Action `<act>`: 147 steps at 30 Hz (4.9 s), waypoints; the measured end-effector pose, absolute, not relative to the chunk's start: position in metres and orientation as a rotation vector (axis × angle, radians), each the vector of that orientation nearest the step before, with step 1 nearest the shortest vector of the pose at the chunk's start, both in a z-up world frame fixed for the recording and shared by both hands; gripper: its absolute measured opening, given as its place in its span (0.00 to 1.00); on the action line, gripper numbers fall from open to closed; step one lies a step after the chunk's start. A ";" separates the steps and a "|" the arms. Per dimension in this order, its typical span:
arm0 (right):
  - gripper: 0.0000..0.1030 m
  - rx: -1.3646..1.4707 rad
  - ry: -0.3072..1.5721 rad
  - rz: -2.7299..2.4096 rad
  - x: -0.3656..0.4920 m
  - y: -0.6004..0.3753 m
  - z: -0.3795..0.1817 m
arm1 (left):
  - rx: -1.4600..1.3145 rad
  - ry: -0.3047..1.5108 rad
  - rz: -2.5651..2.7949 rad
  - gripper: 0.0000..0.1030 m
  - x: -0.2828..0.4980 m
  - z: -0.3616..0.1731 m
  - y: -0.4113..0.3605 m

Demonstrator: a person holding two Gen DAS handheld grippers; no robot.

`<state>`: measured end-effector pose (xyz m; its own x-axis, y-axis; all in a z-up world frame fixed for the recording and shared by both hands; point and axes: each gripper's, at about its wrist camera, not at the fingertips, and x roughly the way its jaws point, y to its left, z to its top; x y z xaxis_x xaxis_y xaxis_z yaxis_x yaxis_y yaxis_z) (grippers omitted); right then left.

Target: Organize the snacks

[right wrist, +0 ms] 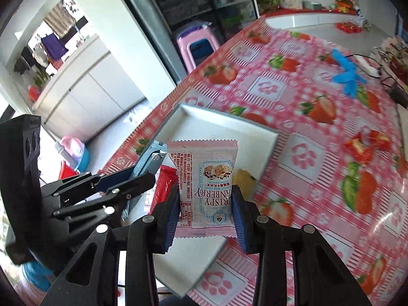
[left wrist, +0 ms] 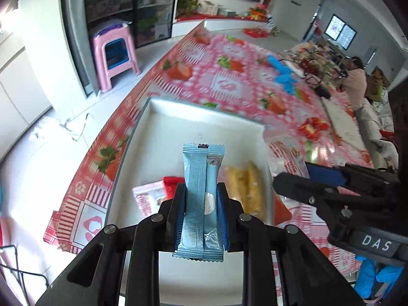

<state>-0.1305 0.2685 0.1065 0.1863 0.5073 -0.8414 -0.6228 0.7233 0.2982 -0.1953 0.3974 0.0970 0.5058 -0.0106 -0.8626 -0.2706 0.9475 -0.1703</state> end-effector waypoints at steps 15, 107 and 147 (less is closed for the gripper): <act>0.89 -0.072 1.223 0.731 -0.104 0.264 0.097 | -0.301 1.022 0.105 0.76 -0.206 0.111 0.378; 0.75 0.079 1.163 0.114 -0.126 -0.046 0.016 | -0.101 1.116 -0.045 0.93 -0.175 0.090 0.207; 1.00 -0.073 1.081 0.099 -0.143 -0.039 0.000 | -0.145 1.090 -0.099 0.93 -0.187 0.132 0.210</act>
<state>-0.1429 -0.0394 -0.0003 0.4663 0.0446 -0.8835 -0.1165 0.9931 -0.0114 -0.1872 0.2099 0.1316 0.4595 -0.1512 -0.8752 0.0084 0.9861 -0.1660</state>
